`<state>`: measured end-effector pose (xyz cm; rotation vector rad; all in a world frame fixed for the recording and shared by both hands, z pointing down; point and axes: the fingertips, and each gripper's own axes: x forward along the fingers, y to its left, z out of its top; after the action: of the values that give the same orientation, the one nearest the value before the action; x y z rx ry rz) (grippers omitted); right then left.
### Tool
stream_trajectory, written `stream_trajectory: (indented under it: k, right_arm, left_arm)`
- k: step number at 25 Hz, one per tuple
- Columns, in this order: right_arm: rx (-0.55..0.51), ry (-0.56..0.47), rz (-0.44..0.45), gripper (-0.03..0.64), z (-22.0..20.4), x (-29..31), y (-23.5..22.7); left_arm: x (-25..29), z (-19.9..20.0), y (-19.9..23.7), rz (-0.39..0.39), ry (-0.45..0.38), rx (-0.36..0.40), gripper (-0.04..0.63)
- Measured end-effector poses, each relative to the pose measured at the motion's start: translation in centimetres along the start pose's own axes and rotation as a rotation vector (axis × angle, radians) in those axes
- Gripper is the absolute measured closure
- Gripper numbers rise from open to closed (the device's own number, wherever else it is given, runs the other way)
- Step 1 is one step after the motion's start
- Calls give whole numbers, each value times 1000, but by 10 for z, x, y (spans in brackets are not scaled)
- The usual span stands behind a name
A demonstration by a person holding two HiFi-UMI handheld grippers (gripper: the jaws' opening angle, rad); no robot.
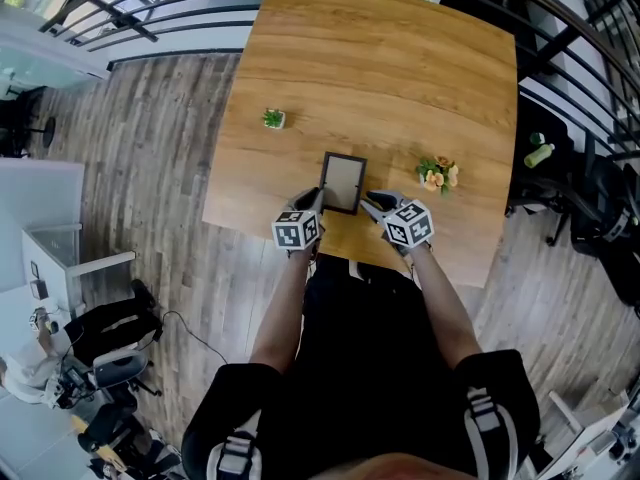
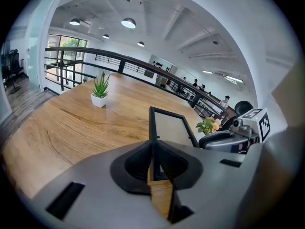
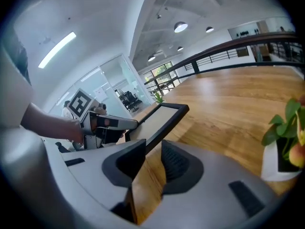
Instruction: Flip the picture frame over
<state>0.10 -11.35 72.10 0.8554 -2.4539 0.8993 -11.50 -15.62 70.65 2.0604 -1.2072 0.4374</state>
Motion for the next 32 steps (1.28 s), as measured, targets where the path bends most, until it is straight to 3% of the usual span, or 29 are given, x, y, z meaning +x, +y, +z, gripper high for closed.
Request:
stream_trajectory:
  k: [6,9,18,24,28,32]
  right_arm:
    - [223,-113,153,423,15,1,14]
    - [290,-137,185,422,20,1,15]
    - [391,-199,288,470,34,-9,23]
    - [458,-219,294,524,39,-16,19]
    - [449,-230,276,545,42,-22,17]
    - [291,-174,221,546,36,-19,20]
  left_arm:
    - [-13,15,-11,-7,-62,16,537]
    - [-16,20,-15,-12,-92,18,537]
    - [-25,32,-27,-39,-147,3,537]
    - [-25,33,-32,-53,-152,5,535]
    - [-22,31,-34,-101,-159,-78,535]
    - [-20,29,-33,-92,-160,-82,534]
